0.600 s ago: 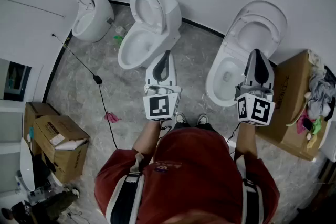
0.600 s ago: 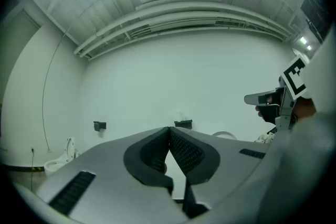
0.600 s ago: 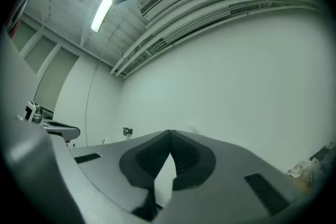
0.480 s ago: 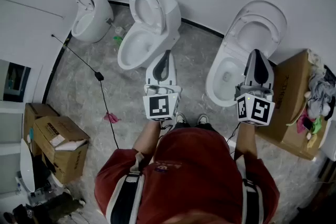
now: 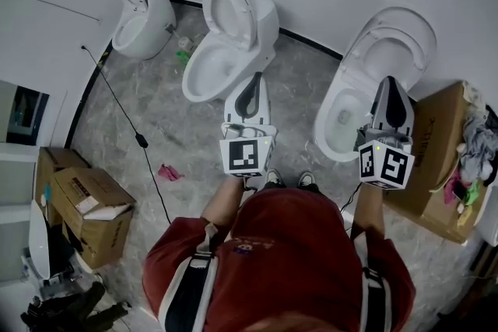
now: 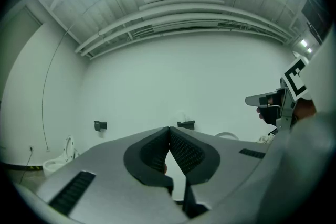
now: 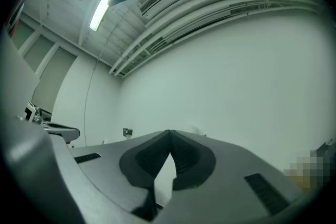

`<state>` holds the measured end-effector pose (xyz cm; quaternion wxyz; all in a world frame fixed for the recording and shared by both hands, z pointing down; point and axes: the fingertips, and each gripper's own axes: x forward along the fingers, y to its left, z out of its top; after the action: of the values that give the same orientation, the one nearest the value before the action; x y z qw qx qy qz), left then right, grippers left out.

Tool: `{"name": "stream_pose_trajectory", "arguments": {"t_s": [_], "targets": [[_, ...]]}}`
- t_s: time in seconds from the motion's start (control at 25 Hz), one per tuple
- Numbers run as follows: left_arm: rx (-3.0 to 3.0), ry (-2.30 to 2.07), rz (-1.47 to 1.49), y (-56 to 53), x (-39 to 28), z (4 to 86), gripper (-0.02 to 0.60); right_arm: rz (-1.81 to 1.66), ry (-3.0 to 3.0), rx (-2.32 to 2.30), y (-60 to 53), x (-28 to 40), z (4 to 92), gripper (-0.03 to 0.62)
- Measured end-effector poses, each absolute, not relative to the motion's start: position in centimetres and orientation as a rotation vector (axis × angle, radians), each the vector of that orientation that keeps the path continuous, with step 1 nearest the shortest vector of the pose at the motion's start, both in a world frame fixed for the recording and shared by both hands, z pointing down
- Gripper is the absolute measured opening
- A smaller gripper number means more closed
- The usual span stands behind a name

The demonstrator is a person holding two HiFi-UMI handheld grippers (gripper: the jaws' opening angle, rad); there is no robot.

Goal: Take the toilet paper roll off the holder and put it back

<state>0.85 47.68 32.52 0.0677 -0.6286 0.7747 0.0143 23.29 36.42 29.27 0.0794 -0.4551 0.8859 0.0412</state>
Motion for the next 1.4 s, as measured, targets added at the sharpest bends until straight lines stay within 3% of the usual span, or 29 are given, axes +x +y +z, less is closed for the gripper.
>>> {"name": "stream_pose_trajectory", "arguments": {"t_s": [0.8, 1.4], "targets": [[-1.927, 2.366, 0.038, 49.8, -10.3, 35.3, 0.015, 0.053, 2.654, -1.454, 38.0, 13.7, 32.1, 0.006], [-1.944, 2.36, 0.002, 35.6, -11.8, 36.1, 0.014, 0.003, 2.674, -1.476, 23.4, 11.9, 33.9, 0.006]]}}
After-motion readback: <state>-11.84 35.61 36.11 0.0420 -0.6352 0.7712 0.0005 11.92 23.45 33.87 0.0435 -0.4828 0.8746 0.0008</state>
